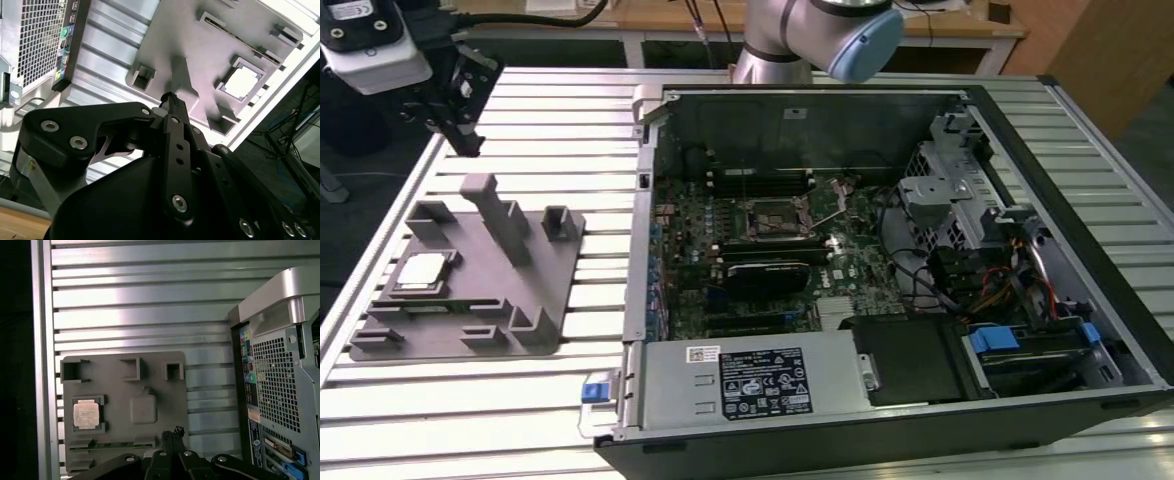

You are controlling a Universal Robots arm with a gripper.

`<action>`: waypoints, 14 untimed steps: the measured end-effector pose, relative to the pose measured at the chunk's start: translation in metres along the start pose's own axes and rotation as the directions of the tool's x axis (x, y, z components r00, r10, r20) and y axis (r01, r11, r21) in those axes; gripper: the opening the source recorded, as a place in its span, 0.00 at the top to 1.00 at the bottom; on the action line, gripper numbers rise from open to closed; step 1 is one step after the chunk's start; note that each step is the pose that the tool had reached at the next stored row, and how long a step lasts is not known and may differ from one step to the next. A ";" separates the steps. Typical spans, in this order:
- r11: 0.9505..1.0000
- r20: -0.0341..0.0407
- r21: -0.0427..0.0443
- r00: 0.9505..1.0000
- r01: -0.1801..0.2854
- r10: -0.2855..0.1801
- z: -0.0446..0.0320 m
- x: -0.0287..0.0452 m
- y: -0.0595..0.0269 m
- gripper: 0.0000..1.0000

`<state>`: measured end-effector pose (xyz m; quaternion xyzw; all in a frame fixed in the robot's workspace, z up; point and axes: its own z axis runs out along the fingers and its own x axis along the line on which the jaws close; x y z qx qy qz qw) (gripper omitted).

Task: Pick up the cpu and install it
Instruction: 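Reach for the cpu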

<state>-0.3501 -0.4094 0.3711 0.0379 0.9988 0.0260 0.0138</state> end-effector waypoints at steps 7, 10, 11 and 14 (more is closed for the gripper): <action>1.000 0.000 0.000 1.000 0.000 0.000 0.0012 0.0167 -0.0036 0.89; 1.000 0.000 0.000 1.000 0.000 0.000 0.0018 0.0233 -0.0051 0.89; 1.000 0.000 0.000 1.000 0.000 0.000 0.0020 0.0253 -0.0055 0.89; 1.000 0.000 0.000 1.000 0.000 0.000 0.0029 0.0310 -0.0067 0.89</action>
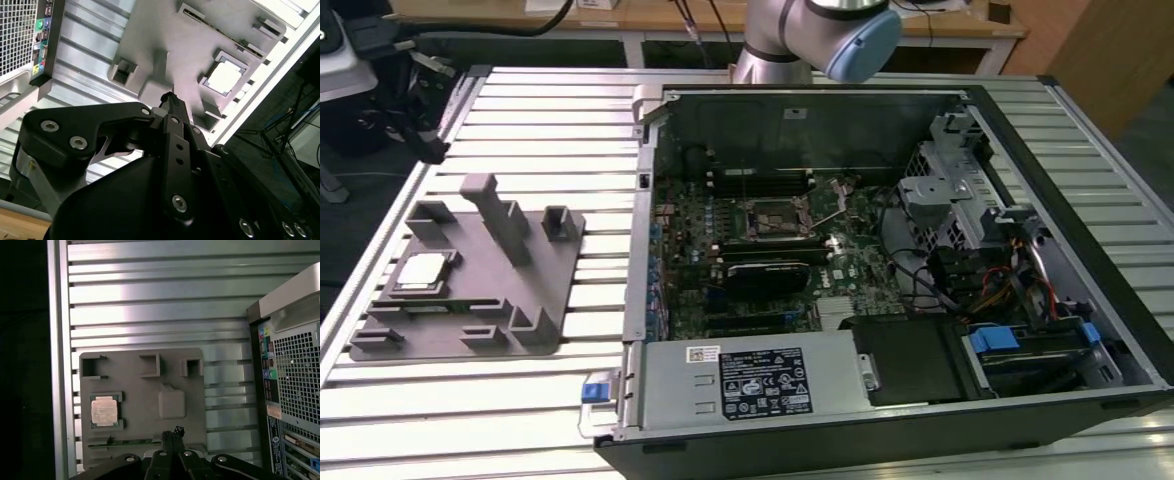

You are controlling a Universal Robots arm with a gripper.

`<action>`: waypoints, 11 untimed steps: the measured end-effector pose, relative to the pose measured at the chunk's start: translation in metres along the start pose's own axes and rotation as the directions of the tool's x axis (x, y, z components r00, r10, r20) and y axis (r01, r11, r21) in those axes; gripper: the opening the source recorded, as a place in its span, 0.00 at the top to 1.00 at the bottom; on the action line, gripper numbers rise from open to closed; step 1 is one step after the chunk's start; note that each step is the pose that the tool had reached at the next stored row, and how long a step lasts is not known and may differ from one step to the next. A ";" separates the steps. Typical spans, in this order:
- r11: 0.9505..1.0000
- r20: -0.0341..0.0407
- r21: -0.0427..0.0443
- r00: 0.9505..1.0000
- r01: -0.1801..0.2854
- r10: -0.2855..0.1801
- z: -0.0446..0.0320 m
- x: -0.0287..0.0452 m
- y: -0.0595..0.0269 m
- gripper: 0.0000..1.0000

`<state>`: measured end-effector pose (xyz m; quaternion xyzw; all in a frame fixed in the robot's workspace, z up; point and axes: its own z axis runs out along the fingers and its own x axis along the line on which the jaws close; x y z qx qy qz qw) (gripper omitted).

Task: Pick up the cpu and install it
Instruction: 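Reach for the cpu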

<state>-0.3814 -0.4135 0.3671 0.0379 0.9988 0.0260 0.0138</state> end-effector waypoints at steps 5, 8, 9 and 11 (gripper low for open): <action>1.000 0.000 0.000 1.000 0.000 0.000 0.0012 0.0085 -0.0019 0.89; 1.000 0.000 0.000 1.000 0.000 0.000 0.0022 0.0129 -0.0031 0.89; 1.000 0.000 0.000 1.000 0.000 0.000 0.0027 0.0145 -0.0036 0.89; 1.000 0.000 0.000 1.000 0.000 0.000 0.0036 0.0178 -0.0044 0.89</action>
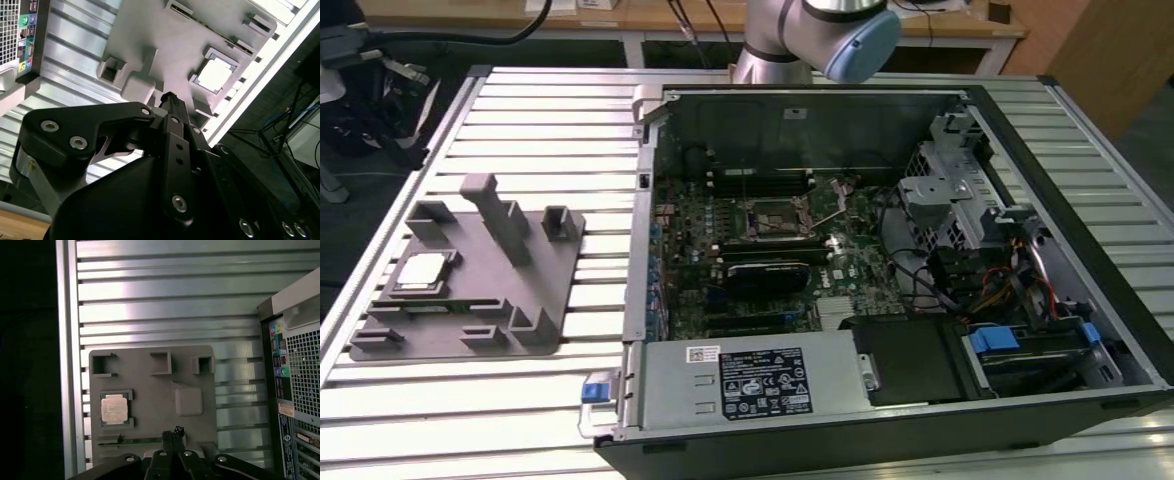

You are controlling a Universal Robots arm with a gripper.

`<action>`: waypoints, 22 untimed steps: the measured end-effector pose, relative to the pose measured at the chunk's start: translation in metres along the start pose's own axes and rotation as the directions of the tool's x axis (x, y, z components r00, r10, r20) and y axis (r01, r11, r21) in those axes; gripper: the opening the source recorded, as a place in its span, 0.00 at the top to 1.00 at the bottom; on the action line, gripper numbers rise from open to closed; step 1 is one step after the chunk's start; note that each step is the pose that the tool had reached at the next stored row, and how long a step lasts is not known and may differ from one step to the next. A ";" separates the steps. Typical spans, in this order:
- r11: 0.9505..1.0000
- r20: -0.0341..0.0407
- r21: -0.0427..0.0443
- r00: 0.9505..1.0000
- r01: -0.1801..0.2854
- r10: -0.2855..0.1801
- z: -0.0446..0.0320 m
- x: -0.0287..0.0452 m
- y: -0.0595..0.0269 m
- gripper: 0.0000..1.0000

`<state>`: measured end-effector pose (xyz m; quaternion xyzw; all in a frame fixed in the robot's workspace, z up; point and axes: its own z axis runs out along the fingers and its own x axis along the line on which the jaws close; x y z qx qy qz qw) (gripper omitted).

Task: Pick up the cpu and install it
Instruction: 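Reach for the cpu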

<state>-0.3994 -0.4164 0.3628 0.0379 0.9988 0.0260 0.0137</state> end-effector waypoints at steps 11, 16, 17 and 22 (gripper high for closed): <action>1.000 0.000 0.000 1.000 0.000 0.000 0.0060 0.0177 -0.0040 0.89; 1.000 -0.001 0.000 1.000 0.000 0.000 0.0114 0.0240 -0.0050 0.89; 1.000 -0.001 0.000 1.000 0.000 0.000 0.0127 0.0252 -0.0052 0.89; 1.000 -0.004 0.000 1.000 0.000 0.000 0.0197 0.0314 -0.0062 0.89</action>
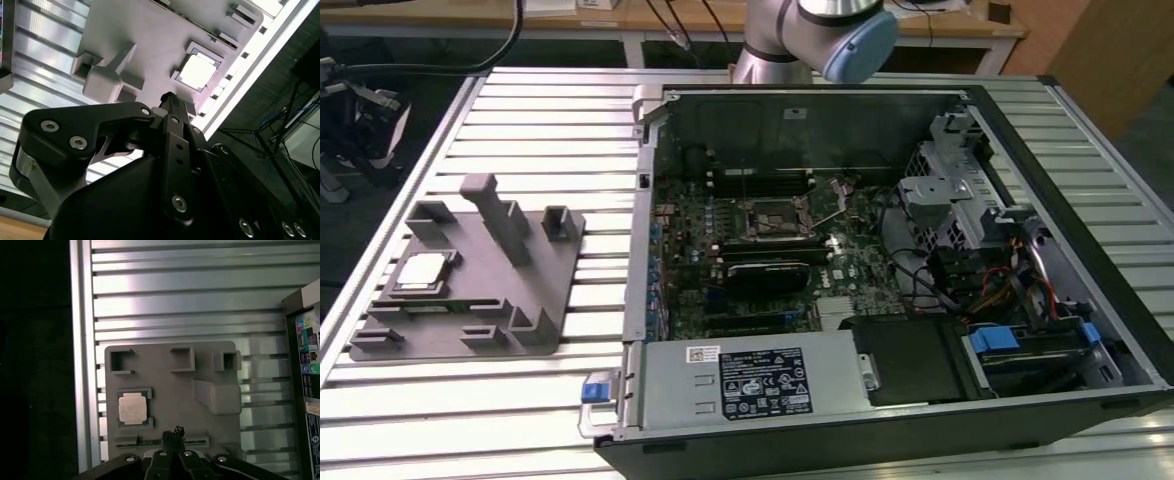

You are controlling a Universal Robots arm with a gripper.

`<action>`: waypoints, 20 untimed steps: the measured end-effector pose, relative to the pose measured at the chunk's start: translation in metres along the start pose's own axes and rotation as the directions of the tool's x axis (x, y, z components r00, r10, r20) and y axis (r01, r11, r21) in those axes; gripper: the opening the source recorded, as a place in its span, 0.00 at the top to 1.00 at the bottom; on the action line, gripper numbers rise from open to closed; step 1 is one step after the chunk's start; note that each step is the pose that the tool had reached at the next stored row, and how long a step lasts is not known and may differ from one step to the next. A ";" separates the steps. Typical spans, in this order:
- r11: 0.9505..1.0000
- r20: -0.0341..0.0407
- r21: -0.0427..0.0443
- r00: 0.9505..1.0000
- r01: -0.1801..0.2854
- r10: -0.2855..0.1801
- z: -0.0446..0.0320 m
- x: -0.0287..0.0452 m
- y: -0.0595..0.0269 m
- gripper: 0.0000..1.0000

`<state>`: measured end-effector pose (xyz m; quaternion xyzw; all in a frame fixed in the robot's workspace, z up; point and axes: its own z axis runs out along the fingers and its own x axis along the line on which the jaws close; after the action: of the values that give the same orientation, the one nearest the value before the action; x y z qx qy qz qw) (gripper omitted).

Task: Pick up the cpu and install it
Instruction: 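Reach for the cpu, then pick up the cpu and move it towards the insertion slot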

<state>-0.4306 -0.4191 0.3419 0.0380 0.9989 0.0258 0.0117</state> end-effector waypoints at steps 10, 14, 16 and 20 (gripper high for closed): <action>1.000 -0.006 0.000 1.000 0.000 0.000 0.0138 0.0111 -0.0016 0.89; 1.000 -0.007 0.001 1.000 0.000 0.000 0.0190 0.0140 -0.0021 0.89; 1.000 -0.008 0.001 1.000 0.000 0.000 0.0209 0.0151 -0.0023 0.89; 1.000 -0.008 0.001 1.000 0.000 0.000 0.0223 0.0157 -0.0023 0.89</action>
<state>-0.4458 -0.4191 0.3192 0.0381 0.9989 0.0257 0.0075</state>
